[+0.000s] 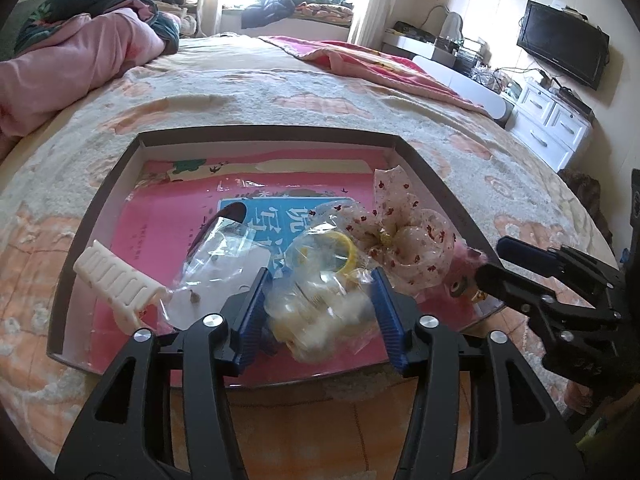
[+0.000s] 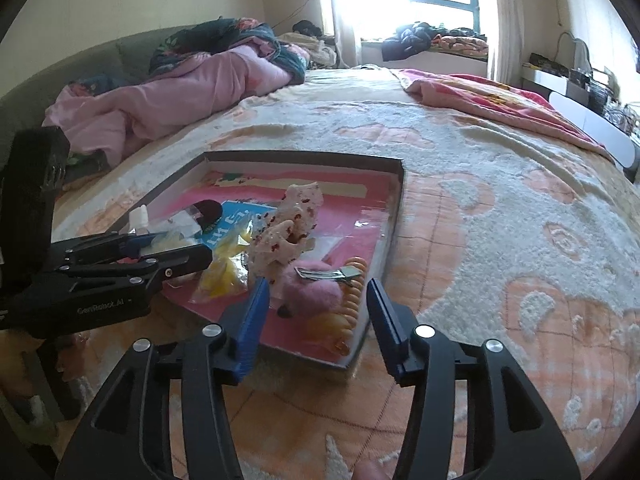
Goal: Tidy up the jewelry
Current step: 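Open the left tool to drop the pearl clip while the right tool drops the pink clip into the tray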
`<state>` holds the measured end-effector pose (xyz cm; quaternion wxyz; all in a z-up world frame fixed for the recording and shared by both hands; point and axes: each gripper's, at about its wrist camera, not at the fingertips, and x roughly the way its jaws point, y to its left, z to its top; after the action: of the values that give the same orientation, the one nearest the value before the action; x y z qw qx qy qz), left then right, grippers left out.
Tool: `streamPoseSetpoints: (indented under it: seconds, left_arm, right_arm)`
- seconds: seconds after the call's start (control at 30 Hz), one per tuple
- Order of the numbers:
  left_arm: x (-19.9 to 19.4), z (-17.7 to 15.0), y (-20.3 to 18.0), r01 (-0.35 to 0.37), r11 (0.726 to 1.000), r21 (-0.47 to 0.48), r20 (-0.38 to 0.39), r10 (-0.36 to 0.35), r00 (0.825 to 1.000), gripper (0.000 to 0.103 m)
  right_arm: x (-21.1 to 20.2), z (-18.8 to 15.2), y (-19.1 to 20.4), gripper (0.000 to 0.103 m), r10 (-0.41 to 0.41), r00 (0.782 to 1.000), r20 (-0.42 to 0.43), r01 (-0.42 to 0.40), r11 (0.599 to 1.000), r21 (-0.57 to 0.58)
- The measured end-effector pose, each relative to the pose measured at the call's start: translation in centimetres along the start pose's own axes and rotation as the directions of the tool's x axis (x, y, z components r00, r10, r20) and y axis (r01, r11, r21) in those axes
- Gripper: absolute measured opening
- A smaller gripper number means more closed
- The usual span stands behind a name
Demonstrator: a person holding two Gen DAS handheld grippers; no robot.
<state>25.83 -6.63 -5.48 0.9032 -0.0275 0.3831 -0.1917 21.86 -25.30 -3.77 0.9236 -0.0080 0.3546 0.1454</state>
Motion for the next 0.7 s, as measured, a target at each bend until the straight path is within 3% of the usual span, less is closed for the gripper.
streamPoseSetpoints:
  seconds: [0.23, 0.4, 0.7]
  left_arm:
    - [-0.8, 0.0, 0.4, -0.008, 1.0, -0.012, 0.014, 0.008, 1.0, 0.057]
    - [-2.3, -0.2, 0.6, -0.01, 1.0, -0.02, 0.033, 0.011, 0.999, 0.063]
    - [-4.3, -0.5, 0.8, -0.028, 0.999, -0.025, 0.052, 0.029, 0.998, 0.07]
  right_arm:
    - [-1.8, -0.7, -0.3, 0.061, -0.026, 0.999, 0.026, 0.025, 0.999, 0.024]
    - [-3.2, -0.9, -0.3, 0.073, -0.029, 0.998, 0.055, 0.027, 0.999, 0.046]
    - [-4.9, -1.2, 0.3, 0.081, -0.04, 0.996, 0.08, 0.036, 0.998, 0.044]
